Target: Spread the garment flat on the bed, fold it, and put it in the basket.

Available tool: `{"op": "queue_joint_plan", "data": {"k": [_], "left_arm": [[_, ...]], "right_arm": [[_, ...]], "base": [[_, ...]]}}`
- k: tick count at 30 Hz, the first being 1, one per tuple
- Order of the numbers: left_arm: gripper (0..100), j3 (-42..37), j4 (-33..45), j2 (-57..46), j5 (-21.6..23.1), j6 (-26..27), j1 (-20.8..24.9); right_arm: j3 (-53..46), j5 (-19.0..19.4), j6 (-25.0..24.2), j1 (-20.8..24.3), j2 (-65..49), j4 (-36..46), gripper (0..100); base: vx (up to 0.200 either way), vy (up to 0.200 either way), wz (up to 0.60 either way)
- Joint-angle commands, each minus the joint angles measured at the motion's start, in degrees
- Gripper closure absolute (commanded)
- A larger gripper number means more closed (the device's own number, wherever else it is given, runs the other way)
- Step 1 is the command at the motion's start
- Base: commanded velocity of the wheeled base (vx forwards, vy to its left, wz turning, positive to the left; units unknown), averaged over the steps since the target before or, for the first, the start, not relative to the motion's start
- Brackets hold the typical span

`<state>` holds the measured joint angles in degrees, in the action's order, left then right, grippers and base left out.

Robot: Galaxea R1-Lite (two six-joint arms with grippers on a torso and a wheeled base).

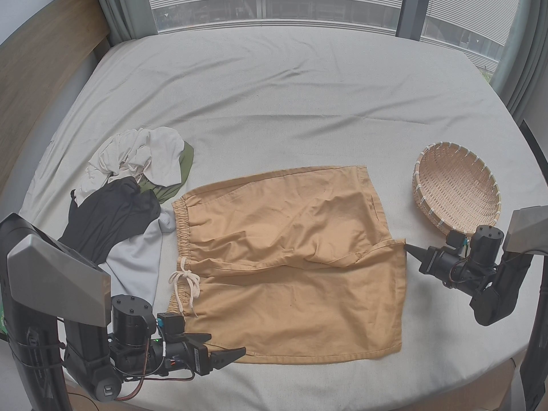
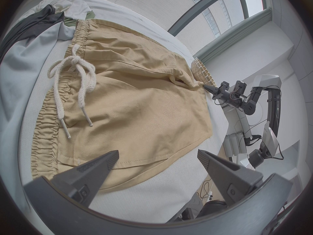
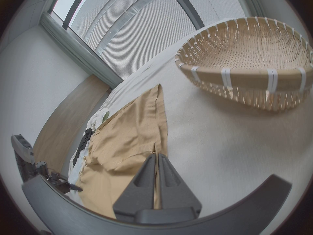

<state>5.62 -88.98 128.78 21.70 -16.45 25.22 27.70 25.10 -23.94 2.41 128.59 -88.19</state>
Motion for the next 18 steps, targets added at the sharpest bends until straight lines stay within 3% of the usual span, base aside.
{"op": "queue_joint_plan", "data": {"k": [1, 5, 6, 12, 18], "left_arm": [[0, 0.0, -0.1, 0.3, 0.0, 0.0, 0.0], [0, -0.1, -0.1, 0.3, 0.0, 0.0, 0.1], [0, -0.2, -0.1, 0.2, 0.0, 0.0, 0.1], [0, -2.1, -0.1, -3.2, -0.6, -0.1, -1.0], [0, -5.6, 0.1, -10.4, -0.3, -0.1, -8.3]], "right_arm": [[1.4, -0.2, 0.0, -0.1, 2.1, -0.1, 100], [1.0, 0.1, -0.1, 0.0, 2.5, -0.1, 100], [0.9, 0.2, -0.2, 0.0, 2.5, -0.1, 0], [-3.8, 0.1, -0.4, 0.8, -1.3, -0.2, 0], [-12.3, 0.2, -0.1, 1.6, -7.0, -0.2, 0]], "base": [[0.000, 0.000, 0.00], [0.000, 0.000, 0.00], [0.000, 0.000, 0.00], [0.000, 0.000, 0.00], [0.000, 0.000, 0.00]]}}
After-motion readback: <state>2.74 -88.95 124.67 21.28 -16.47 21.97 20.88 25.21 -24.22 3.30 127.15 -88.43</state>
